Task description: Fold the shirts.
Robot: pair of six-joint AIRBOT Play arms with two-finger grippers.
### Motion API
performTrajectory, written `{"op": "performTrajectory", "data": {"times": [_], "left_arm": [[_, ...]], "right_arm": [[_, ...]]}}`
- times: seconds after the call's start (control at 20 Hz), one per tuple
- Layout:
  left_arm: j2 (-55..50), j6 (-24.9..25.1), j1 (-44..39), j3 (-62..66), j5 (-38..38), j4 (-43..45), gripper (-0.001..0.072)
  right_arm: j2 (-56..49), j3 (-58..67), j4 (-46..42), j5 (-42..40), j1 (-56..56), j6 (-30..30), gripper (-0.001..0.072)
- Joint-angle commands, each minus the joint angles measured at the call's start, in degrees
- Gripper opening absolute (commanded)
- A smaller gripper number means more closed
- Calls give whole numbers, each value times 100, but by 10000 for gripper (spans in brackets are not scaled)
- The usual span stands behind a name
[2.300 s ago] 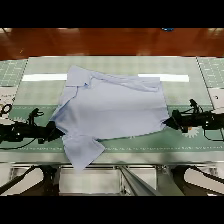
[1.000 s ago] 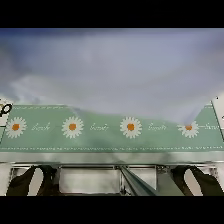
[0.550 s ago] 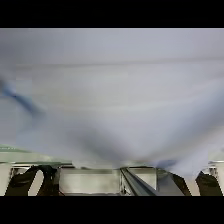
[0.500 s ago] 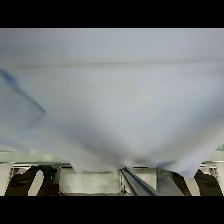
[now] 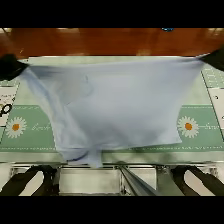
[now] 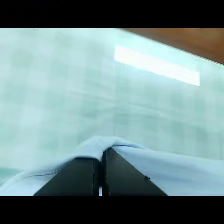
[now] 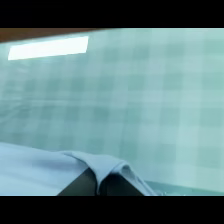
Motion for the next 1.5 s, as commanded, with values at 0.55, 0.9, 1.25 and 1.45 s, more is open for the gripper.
{"op": "performTrajectory", "data": {"times": [0.55,0.9,1.25,1.45], "left_arm": [[-5073,146,-146,3174,332,-734,20],[-4881,363,-101,3095,-1405,-487,20],[-3029,428,-85,238,-614,-389,20],[-2433,452,-125,-297,-592,-409,20]], "right_arm": [[-4826,2743,39,-1174,717,304,23],[-4824,2747,-262,-275,457,275,24],[-4913,2741,-494,776,284,24,24],[-4977,2741,-494,981,282,11,24]]}}
